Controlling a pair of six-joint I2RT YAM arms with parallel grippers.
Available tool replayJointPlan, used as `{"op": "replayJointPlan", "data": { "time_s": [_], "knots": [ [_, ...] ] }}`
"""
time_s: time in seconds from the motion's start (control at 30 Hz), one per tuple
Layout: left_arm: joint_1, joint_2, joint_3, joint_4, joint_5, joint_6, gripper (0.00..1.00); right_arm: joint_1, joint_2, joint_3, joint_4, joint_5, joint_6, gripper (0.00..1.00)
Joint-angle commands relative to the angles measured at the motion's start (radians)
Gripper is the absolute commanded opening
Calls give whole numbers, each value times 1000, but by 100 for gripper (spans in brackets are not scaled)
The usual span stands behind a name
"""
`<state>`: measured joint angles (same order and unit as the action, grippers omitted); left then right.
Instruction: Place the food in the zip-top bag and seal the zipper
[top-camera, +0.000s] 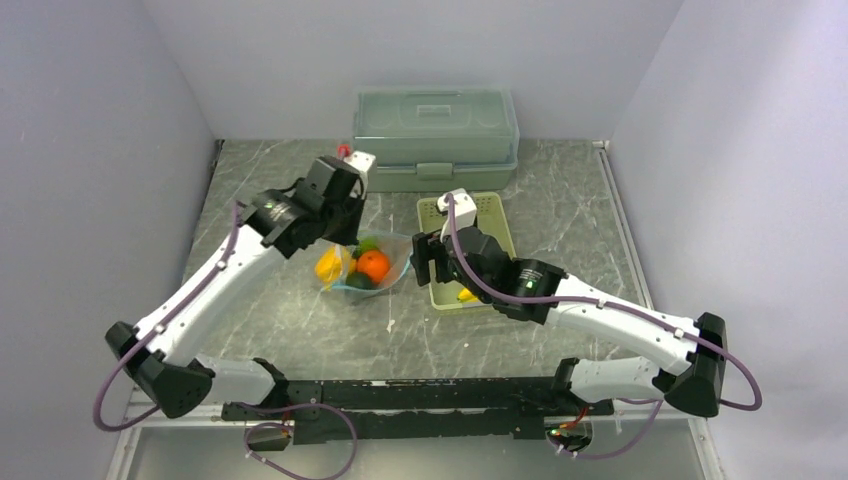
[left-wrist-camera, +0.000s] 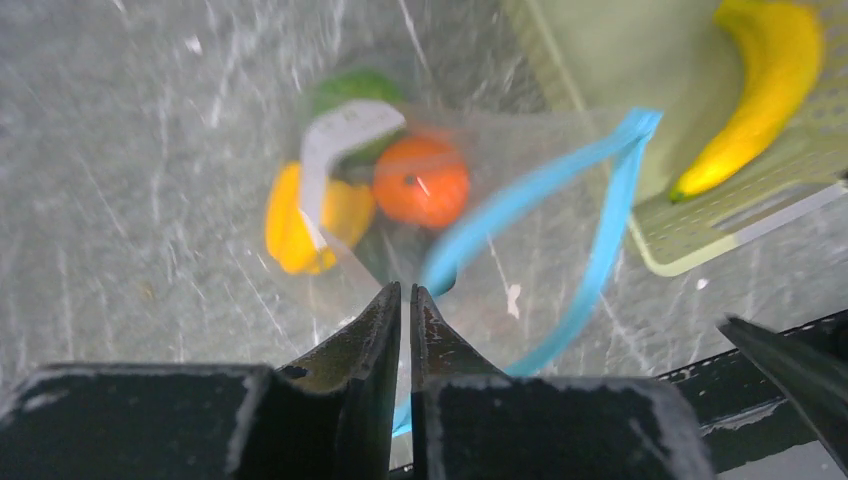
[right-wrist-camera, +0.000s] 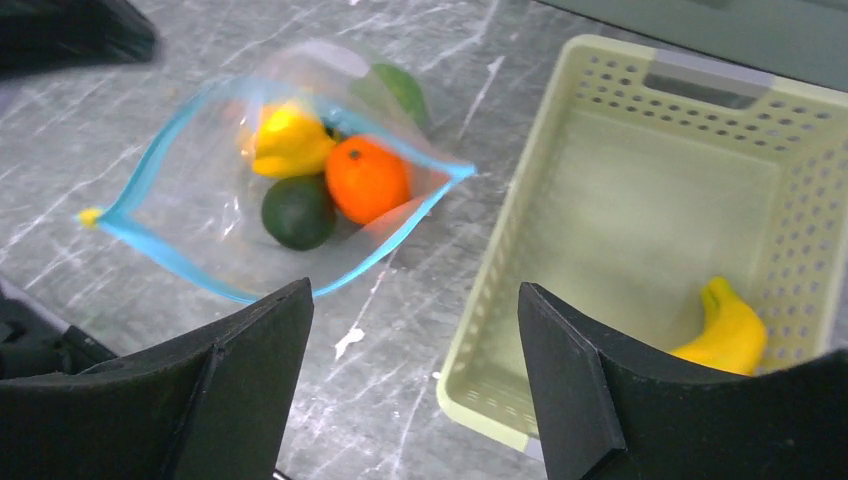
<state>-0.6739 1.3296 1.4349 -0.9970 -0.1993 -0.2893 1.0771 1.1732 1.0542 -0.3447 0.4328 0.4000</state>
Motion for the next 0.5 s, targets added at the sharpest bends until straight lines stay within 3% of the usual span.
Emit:
{"op": "replayJointPlan", "data": {
  "time_s": [0.0,0.1,0.3,0.47],
  "knots": [
    [-3,-69,115,-58,-27,45,15,-4,-56,25,-57,123,5,79],
    [-3,-84,73,-42,-31,46,17,-19,-58,21,-90,149,23,81],
    [-4,-69,-71,-10,-5,1,11,-109,-24,17,-190,136,92,82],
    [-4,-96,-103,20,65,-19,18,-161,-30,-25,-183,86,108,82]
  ]
}}
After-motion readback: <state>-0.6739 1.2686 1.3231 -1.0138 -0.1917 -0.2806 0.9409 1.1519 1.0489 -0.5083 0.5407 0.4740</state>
